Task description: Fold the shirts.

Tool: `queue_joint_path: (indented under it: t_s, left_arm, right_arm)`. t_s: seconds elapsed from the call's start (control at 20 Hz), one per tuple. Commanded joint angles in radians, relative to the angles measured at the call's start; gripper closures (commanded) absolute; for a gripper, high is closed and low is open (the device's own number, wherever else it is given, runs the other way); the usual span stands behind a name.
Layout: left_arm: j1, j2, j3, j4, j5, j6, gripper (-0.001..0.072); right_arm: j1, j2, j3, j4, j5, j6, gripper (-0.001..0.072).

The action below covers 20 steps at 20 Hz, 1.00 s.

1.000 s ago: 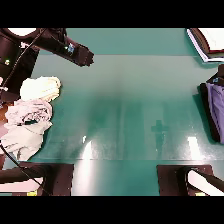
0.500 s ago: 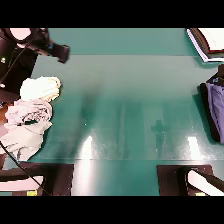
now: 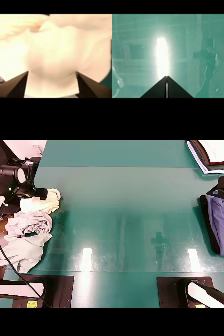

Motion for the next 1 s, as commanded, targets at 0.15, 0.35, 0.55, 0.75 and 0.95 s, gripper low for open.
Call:
queue_joint_path:
  t_s: [0.15, 0.35, 0.55, 0.75, 0.95]
  left_arm:
    - [0.031, -0.006, -0.027, -0.029, 0.088, -0.003, 0.0682]
    - [-0.035, 0.101, 0.131, -0.067, 0.077, 0.123, 0.0683]
    - [-0.207, 0.277, 0.376, -0.355, 0.054, 0.504, 0.0683]
    - [-0.387, 0.381, 0.532, -0.613, 0.0, 0.593, 0.0683]
    - [-0.526, 0.379, 0.565, -0.744, -0.13, 0.633, 0.0683]
  right_arm:
    - [0.0, 0.0, 0.001, 0.0, 0.002, 0.001, 0.0696]
    - [0.0, 0.001, 0.009, 0.009, -0.016, 0.001, 0.0696]
    - [0.0, 0.0, 0.132, 0.008, -0.054, 0.001, 0.0696]
    - [0.0, 0.0, 0.301, 0.009, -0.124, 0.001, 0.0695]
    - [0.0, 0.0, 0.426, 0.008, -0.15, 0.001, 0.0696]
